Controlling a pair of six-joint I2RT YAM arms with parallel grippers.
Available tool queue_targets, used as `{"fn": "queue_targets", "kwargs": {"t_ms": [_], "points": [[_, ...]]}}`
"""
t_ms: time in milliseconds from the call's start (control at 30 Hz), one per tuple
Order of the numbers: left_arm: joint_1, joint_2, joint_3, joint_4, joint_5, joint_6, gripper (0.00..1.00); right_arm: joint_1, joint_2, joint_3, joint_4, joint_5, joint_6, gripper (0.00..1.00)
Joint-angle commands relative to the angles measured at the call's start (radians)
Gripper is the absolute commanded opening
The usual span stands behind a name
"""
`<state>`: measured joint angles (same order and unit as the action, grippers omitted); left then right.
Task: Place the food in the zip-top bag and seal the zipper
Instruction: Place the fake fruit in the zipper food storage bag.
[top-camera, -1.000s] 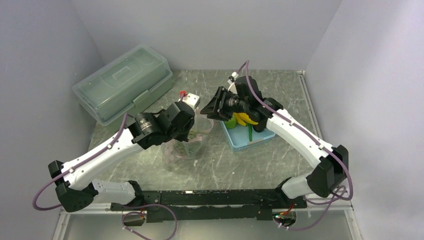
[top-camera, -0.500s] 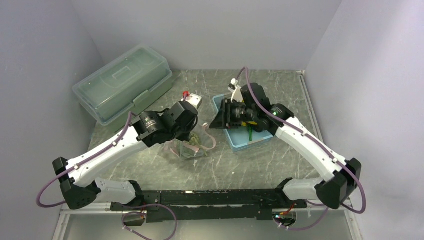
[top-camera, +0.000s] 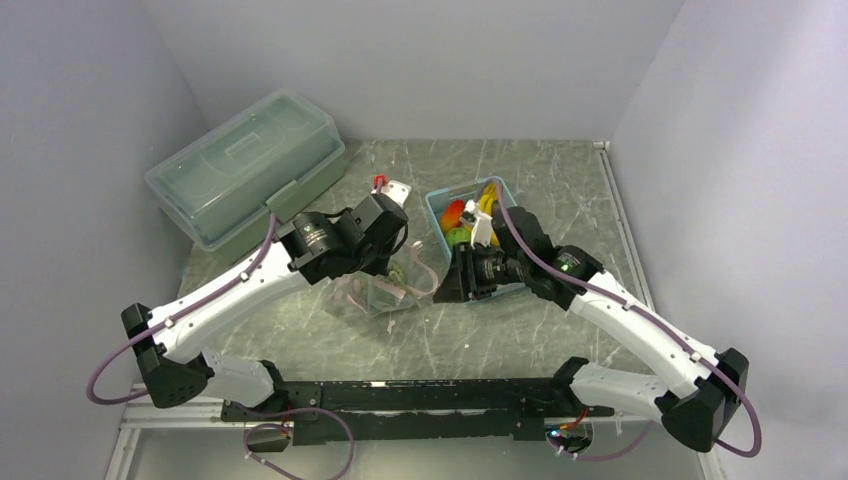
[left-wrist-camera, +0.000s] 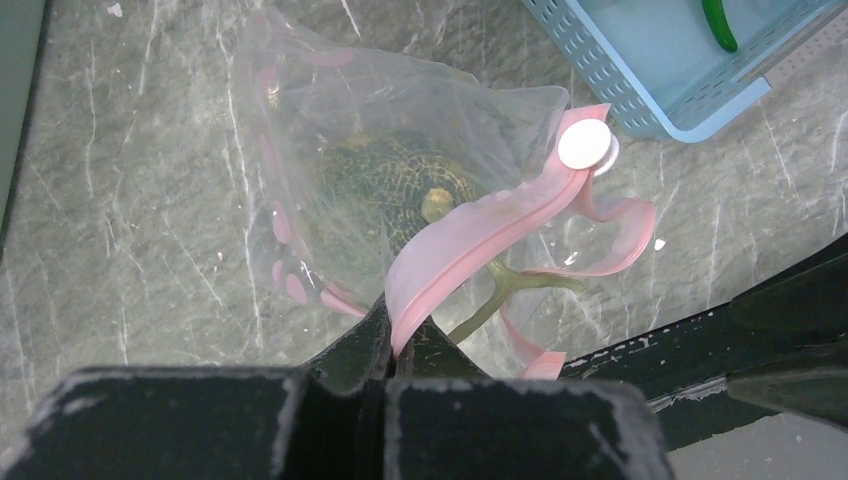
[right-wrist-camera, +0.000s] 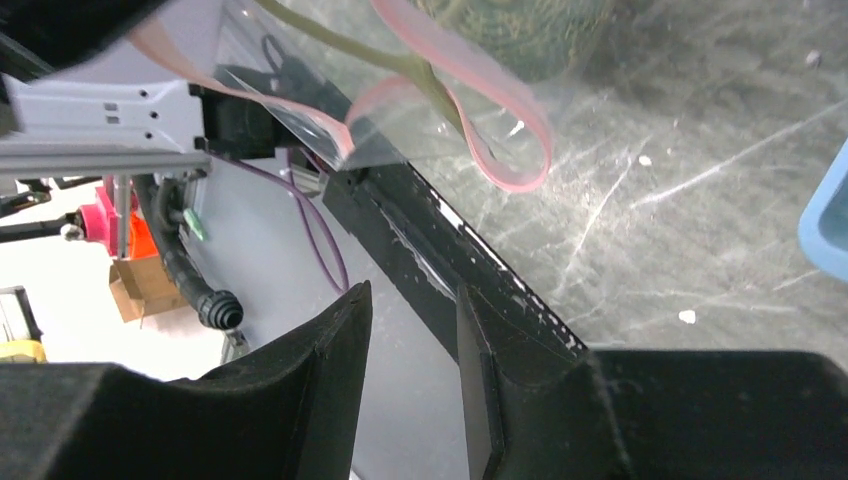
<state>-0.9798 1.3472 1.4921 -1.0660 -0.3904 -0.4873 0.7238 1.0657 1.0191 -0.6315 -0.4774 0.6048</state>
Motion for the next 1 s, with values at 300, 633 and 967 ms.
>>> {"fn": "queue_targets", "kwargs": {"t_ms": [300,633,967], "points": [[-0.003,0.029,0.066,-0.001,0.003,-0.034,0.0,0.136,0.066,-0.143,0.285,0.171,0.086,0.39],[-0.004,0.022,0.074,-0.013,0.008,-0.034,0.0,0.162,0.165,-0.146,0.358,0.287,0.073,0.39],[-0.003,0.027,0.084,-0.014,0.014,-0.029,0.0,0.179,0.219,-0.163,0.413,0.305,0.077,0.36]]}}
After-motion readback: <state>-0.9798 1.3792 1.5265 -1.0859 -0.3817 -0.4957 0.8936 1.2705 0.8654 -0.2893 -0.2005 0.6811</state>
